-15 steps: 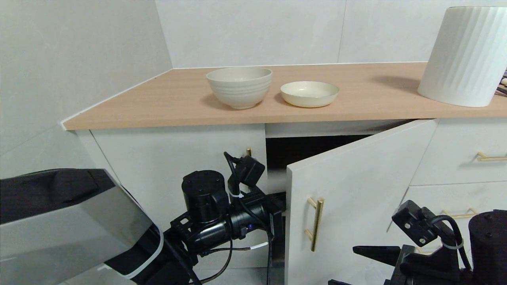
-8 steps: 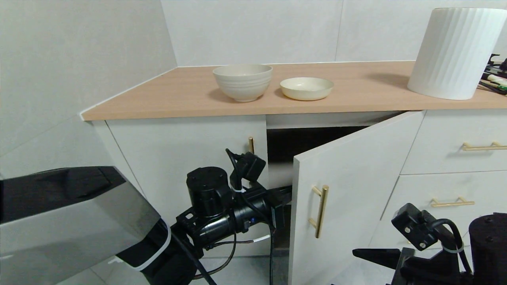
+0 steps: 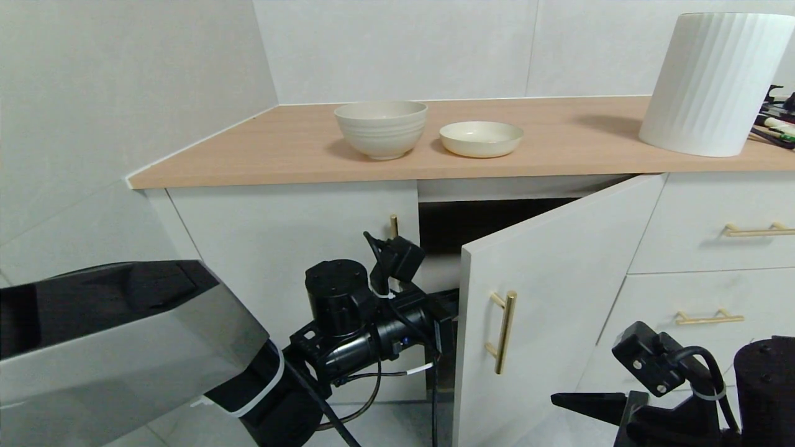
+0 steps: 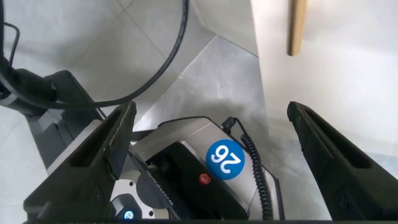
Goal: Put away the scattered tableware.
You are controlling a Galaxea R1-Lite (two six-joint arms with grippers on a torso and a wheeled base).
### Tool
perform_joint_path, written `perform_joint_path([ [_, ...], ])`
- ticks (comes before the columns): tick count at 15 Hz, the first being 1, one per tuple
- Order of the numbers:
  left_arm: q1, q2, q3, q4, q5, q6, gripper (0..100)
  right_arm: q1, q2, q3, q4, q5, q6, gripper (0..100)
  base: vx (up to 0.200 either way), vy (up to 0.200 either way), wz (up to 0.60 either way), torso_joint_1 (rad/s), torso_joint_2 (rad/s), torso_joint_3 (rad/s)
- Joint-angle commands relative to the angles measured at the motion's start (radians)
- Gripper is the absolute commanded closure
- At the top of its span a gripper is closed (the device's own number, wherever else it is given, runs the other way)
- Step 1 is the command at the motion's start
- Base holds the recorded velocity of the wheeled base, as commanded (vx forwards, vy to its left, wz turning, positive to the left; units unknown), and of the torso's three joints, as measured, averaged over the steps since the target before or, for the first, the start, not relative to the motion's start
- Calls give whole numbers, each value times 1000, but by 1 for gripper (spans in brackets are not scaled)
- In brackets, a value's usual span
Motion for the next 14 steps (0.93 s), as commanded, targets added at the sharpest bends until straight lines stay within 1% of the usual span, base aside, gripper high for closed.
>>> perform_joint_path([
  [1,0,8,-1,1,0,0,100,2,3,6,0,2,0,0,-200,0,0,12,2,-2],
  [5,0,23,-20,2,9,-2,100,5,3,6,0,0,0,0,-200,0,0,5,4,1],
  [12,1,89,-86,13,10,-2,100,9,4,6,0,2,0,0,0,0,0,0,0,0],
  [14,-5,84,-116,47,10,-2,100,23,3,18,-5,5,-15,0,0,0,0,0,0,0],
])
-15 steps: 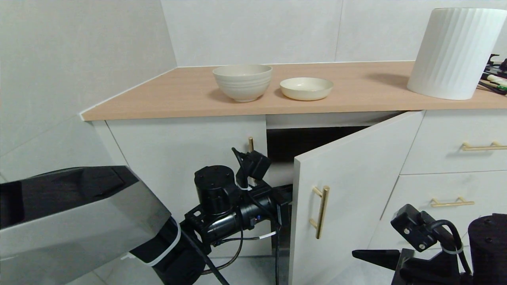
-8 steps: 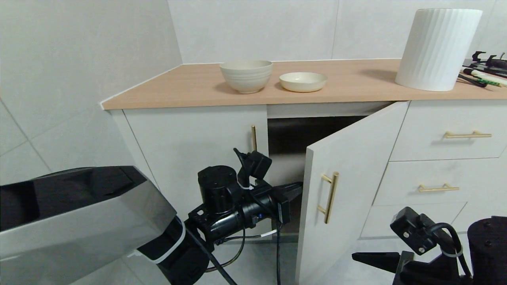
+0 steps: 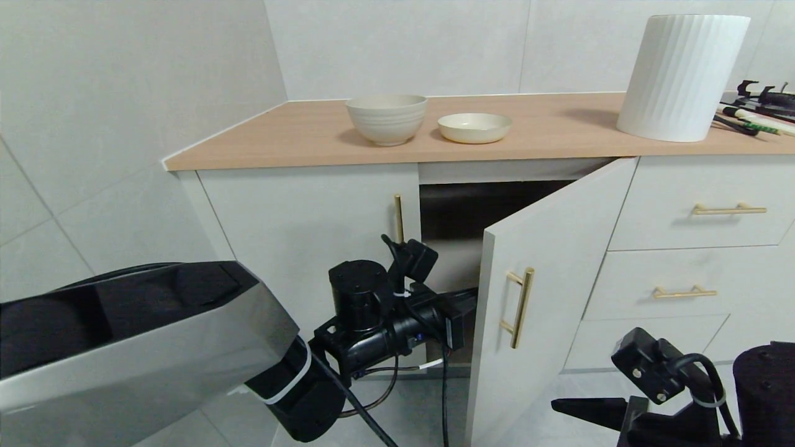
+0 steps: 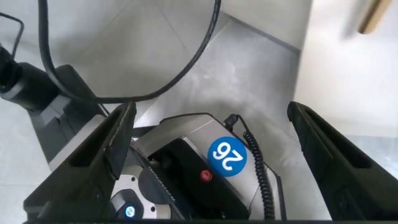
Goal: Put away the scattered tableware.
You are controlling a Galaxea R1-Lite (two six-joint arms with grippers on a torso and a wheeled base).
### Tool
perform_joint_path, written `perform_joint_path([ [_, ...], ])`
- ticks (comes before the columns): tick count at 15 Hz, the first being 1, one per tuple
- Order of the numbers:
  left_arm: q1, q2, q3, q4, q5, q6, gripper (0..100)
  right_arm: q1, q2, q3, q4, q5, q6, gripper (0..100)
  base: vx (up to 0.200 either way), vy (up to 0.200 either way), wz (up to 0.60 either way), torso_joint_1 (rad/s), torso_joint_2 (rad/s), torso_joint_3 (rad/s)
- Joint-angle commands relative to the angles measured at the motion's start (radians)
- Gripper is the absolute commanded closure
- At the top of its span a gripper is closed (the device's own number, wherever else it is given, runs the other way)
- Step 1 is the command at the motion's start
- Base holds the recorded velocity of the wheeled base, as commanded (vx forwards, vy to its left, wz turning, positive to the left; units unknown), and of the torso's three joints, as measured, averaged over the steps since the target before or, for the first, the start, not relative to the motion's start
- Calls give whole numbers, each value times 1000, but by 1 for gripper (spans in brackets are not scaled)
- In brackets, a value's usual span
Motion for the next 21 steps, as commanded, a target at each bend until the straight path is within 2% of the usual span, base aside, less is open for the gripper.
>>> perform_joint_path([
  [1,-16,4,-35,19,1,0,100,23,2,16,-3,3,-15,0,0,0,0,0,0,0],
  [4,-62,-12,-59,39,1,3,100,73,-9,39,-3,6,-26,0,0,0,0,0,0,0],
  [6,-142,-39,-38,39,15,6,100,136,-47,68,-3,7,-26,0,0,0,0,0,0,0],
  [9,-309,-94,28,37,21,38,100,248,-116,122,-3,35,-34,0,0,0,0,0,0,0],
  [11,-321,-94,57,34,46,55,100,251,-107,136,-3,38,-84,0,0,0,0,0,0,0],
  [15,-243,-111,60,37,55,55,100,247,-116,128,-5,35,-83,0,0,0,0,0,0,0],
  [18,-135,-199,92,69,55,55,100,215,-113,107,-5,32,-81,0,0,0,0,0,0,0],
  [21,46,-453,223,278,55,57,100,69,-89,24,7,26,-80,0,0,0,0,0,0,0],
])
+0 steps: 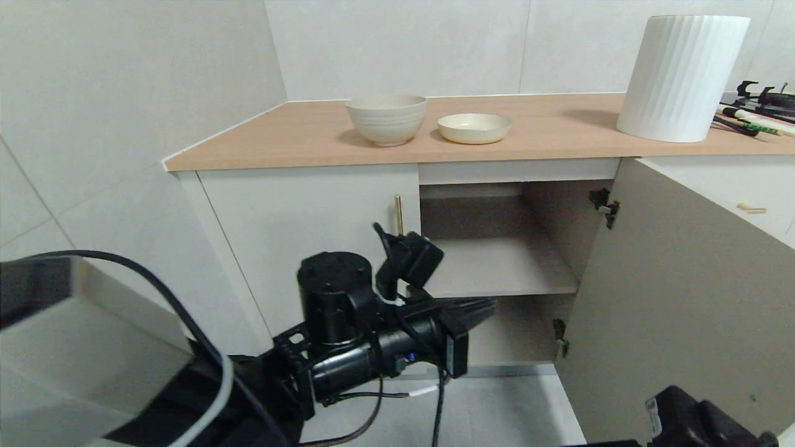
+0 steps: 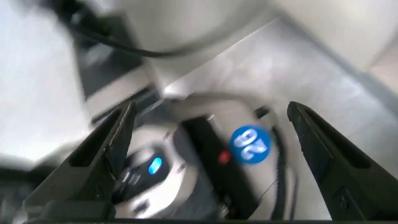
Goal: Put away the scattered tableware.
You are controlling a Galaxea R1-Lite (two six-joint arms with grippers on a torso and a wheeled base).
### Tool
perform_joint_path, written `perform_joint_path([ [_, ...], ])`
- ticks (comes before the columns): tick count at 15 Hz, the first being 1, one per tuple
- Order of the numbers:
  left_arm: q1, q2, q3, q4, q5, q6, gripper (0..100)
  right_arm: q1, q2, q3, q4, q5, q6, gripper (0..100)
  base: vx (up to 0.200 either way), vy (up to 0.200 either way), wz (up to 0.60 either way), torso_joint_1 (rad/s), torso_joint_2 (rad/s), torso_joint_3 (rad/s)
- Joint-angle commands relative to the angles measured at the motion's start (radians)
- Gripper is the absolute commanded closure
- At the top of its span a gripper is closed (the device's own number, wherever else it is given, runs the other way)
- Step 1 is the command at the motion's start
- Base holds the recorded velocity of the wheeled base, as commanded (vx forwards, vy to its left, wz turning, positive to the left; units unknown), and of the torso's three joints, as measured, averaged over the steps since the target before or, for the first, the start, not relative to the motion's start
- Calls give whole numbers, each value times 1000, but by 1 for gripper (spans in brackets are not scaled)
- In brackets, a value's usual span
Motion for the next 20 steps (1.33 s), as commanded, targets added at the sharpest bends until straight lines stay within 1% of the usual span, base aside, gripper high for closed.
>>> perform_joint_path([
  [1,180,-250,123,133,0,0,100,-118,24,-60,2,-11,1,0,0,0,0,0,0,0],
  [2,259,-338,172,183,0,1,100,-143,24,-74,4,-16,1,0,0,0,0,0,0,0],
  [3,305,-395,204,220,0,1,100,-189,41,-113,4,-27,2,0,0,0,0,0,0,0],
  [4,354,-464,231,271,0,1,100,-213,75,-154,5,-50,7,0,0,0,0,0,0,0],
  [5,397,-537,244,338,0,7,100,-227,130,-211,-2,-105,37,0,0,0,0,0,0,0],
  [7,443,-640,239,452,0,17,100,-232,191,-324,16,-175,70,0,0,0,0,0,0,0],
  [8,467,-704,231,536,0,20,100,-236,214,-399,100,-203,70,0,0,0,0,0,0,0],
  [9,475,-720,228,554,0,20,100,-238,214,-422,133,-205,70,0,0,0,0,0,0,0],
  [10,496,-754,210,619,0,20,100,-259,220,-531,261,-197,70,0,0,0,0,0,0,0],
  [12,498,-763,202,642,0,20,100,-273,263,-646,364,-200,74,0,0,0,0,0,0,0],
  [13,498,-754,202,642,0,20,0,-281,282,-646,370,-195,94,0,0,0,0,0,0,0],
  [16,509,-712,167,634,-9,18,0,-287,302,-636,376,-203,106,0,0,0,0,0,0,0],
  [20,510,-691,159,617,0,17,0,-285,276,-643,416,-198,108,0,0,0,0,0,0,0],
])
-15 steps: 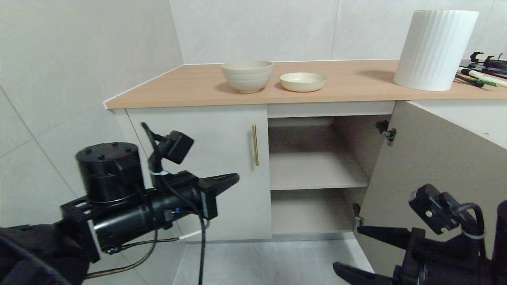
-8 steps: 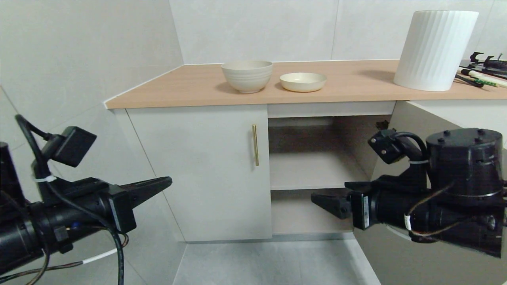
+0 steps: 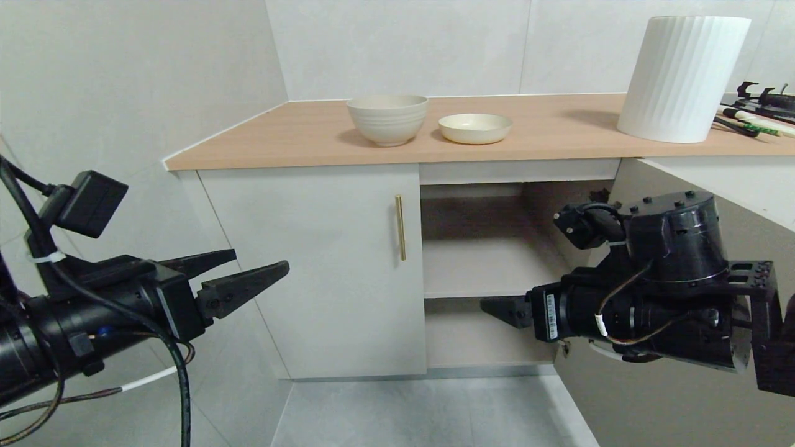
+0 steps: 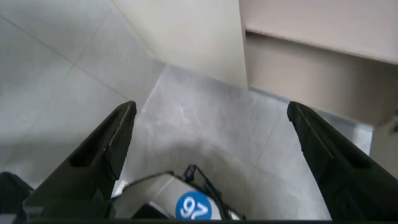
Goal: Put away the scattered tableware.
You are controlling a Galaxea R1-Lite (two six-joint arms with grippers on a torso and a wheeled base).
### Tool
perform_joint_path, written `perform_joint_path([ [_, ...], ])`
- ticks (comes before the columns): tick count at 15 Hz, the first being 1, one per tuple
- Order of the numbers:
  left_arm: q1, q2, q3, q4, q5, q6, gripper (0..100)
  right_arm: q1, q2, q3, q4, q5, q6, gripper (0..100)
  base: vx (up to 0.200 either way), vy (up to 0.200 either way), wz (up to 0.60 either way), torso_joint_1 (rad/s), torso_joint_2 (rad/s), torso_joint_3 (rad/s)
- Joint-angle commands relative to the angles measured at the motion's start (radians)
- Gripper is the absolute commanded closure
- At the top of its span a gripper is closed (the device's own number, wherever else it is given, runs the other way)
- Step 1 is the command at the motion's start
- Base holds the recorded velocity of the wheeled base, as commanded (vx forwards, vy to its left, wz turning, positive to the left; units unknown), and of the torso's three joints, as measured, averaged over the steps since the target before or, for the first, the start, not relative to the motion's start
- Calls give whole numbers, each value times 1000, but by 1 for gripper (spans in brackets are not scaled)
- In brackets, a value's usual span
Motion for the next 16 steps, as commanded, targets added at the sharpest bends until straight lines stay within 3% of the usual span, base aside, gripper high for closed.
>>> perform_joint_path([
  [1,2,17,-8,0,1,-1,0,0,-12,-2,-1,0,0,0,0,0,0,0,0,0],
  [3,8,19,-19,0,1,-1,0,1,-25,-2,-1,2,0,0,0,0,0,0,0,0],
  [16,31,35,-37,-2,1,-4,0,7,-40,6,0,4,-1,0,200,0,0,4,3,2],
])
